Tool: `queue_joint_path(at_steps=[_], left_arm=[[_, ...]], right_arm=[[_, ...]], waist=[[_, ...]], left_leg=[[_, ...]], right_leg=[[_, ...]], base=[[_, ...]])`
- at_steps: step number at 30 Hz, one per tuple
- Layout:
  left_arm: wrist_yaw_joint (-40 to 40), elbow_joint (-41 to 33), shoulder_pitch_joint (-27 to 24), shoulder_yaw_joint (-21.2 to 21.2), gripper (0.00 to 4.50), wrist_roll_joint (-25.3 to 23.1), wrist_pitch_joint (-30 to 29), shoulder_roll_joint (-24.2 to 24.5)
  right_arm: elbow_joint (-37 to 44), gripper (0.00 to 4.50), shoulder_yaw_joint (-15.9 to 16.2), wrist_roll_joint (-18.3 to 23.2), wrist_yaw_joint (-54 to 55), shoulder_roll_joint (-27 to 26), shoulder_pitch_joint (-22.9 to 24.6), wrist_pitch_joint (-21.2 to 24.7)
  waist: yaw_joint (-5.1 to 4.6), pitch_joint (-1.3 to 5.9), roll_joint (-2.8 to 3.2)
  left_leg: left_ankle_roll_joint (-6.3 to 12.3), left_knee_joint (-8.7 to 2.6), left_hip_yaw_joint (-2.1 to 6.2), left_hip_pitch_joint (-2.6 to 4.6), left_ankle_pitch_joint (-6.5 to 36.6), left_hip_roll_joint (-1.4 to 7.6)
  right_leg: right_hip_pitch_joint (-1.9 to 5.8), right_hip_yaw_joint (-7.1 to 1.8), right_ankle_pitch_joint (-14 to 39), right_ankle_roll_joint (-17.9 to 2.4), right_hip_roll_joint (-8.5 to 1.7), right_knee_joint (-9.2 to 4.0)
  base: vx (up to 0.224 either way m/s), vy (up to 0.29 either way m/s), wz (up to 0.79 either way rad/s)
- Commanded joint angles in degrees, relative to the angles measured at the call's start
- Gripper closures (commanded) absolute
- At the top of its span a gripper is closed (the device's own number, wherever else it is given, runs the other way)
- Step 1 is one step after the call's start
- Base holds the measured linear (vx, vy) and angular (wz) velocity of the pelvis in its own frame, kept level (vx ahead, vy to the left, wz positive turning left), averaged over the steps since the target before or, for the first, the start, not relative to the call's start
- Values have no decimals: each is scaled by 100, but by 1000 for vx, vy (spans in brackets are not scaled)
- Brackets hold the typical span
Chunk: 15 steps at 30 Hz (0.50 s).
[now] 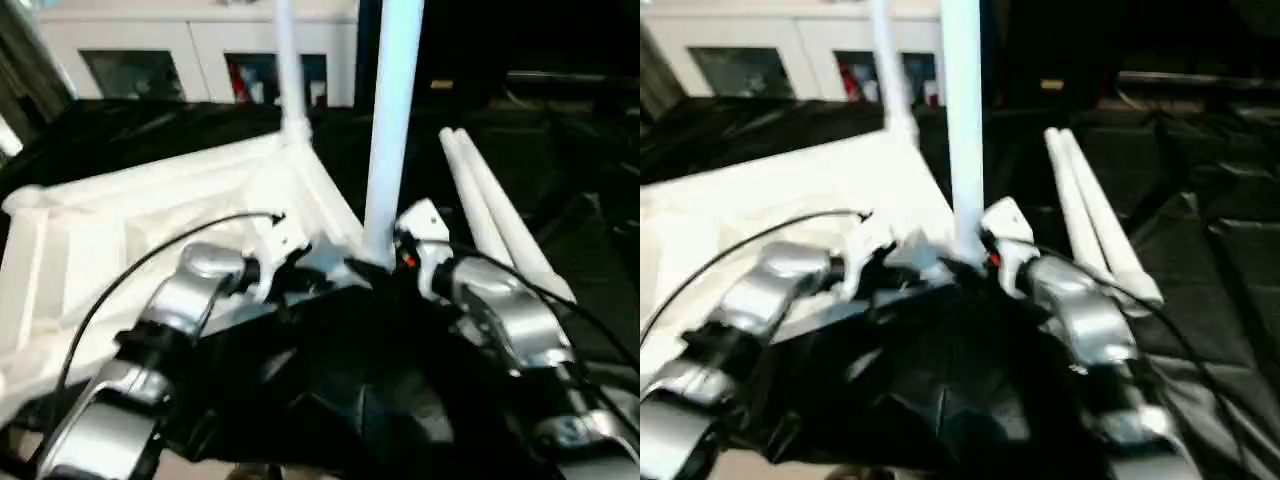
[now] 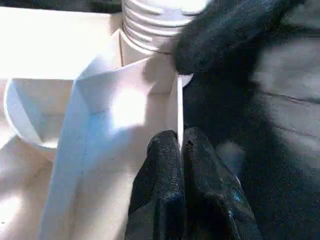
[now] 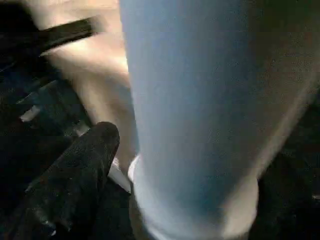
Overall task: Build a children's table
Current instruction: Rotate leg to tighten
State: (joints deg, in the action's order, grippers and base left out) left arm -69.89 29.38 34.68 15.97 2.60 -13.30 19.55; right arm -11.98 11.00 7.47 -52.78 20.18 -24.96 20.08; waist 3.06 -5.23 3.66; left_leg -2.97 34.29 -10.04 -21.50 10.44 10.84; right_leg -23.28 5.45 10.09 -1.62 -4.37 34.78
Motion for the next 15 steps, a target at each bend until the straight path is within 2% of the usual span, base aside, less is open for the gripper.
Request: queue_joint_path(at_steps=[1,3,5,7,8,9,10,12,15], left_arm=[[-541,-418,90,127,450,308,256,-24],[-815,-465,57,168,450,310,296,139],[-902,-462,54,168,450,312,308,177],[-997,-429,66,170,450,295,357,227],[-1012,-418,72,171,450,289,364,238],[-1033,-421,72,176,450,300,370,261],[-1050,-424,74,178,450,309,380,276],[-1075,-422,89,178,450,308,375,279],[-1072,-421,89,183,450,281,355,266]], right_arm=[[408,52,299,241,-705,157,79,61],[545,52,273,324,-1103,478,153,122],[569,52,261,362,-1196,567,161,158],[595,76,261,398,-1324,675,166,186],[601,83,268,398,-1350,691,166,186],[630,86,286,422,-1377,719,169,207],[648,86,295,439,-1388,731,170,219],[695,124,313,489,-1394,706,171,278],[790,141,376,514,-1410,657,234,362]], waist=[[16,428,-53],[38,414,-61],[53,412,-69],[53,415,-69],[52,416,-71],[55,412,-18],[44,422,-51],[46,431,-55],[48,438,-40]], left_leg=[[554,-377,64,68,1033,261],[497,-384,60,78,1078,253],[464,-385,60,80,1110,251],[442,-385,69,67,1104,248],[435,-388,70,71,1099,249],[422,-386,80,58,1074,240],[419,-384,75,57,1052,238],[431,-381,78,50,996,238],[455,-374,76,50,928,239]], right_leg=[[343,-348,1258,-1266,-418,-445],[322,-354,1408,-1244,-416,-459],[325,-354,1543,-1208,-422,-475],[327,-350,1599,-1190,-426,-477],[324,-349,1601,-1188,-426,-477],[330,-343,1596,-1179,-427,-470],[334,-344,1524,-1180,-418,-475],[341,-343,1405,-1212,-418,-458],[337,-338,1277,-1262,-412,-448]], base=[[0,0,0],[0,0,0],[0,0,0],[0,0,0],[0,0,0],[0,0,0],[0,0,0],[0,0,0],[0,0,0]])
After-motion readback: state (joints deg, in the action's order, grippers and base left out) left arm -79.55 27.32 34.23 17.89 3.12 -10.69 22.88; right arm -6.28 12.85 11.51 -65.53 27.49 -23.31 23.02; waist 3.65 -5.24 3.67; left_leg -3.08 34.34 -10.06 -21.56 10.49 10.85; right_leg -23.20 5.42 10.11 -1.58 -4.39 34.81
